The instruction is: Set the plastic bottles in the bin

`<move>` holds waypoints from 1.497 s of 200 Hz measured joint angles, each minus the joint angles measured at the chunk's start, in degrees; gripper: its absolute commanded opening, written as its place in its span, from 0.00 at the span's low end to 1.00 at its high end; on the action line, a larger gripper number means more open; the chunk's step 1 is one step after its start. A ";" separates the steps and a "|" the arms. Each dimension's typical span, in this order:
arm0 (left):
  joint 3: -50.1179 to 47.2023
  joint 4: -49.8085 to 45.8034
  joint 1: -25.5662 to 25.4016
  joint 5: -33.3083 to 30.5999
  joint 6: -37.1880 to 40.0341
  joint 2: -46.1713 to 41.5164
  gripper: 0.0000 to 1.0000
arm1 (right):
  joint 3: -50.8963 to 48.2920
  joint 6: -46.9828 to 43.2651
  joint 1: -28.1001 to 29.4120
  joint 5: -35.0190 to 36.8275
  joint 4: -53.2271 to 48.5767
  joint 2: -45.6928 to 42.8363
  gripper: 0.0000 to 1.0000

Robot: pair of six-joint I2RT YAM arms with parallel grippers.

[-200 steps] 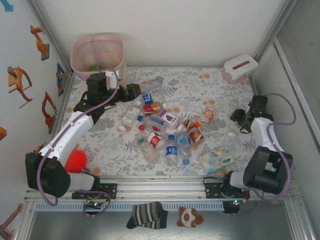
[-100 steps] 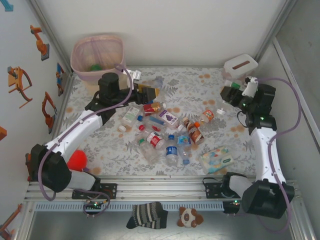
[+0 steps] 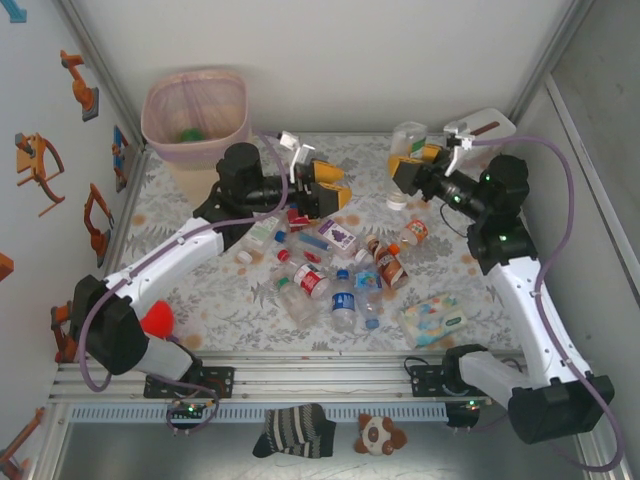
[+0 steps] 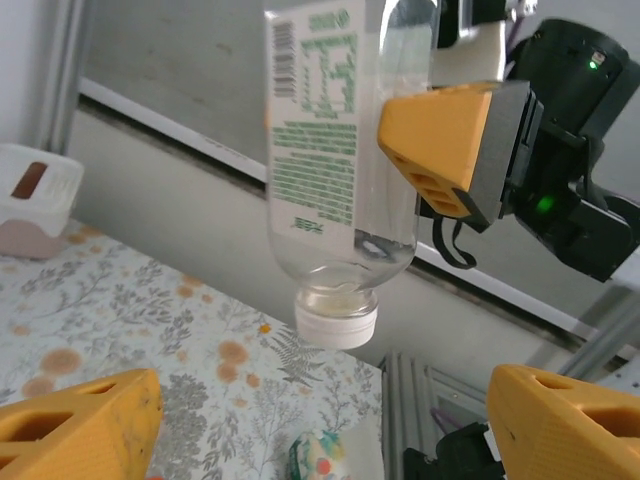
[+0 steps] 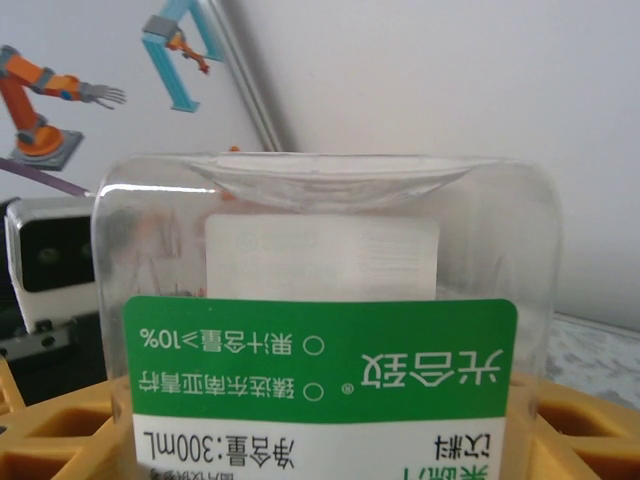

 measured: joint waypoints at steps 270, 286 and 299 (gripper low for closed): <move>6.16 -0.44 -10.86 -26.01 12.09 5.53 0.53 | 3.02 4.46 18.36 27.39 1.97 3.85 0.51; 6.16 -0.44 -11.06 -26.86 12.52 5.53 0.47 | 3.02 4.13 18.53 28.26 1.81 3.85 0.51; 6.16 -0.44 -11.13 -27.15 12.68 5.53 0.45 | 3.02 3.93 18.53 28.55 1.77 3.85 0.51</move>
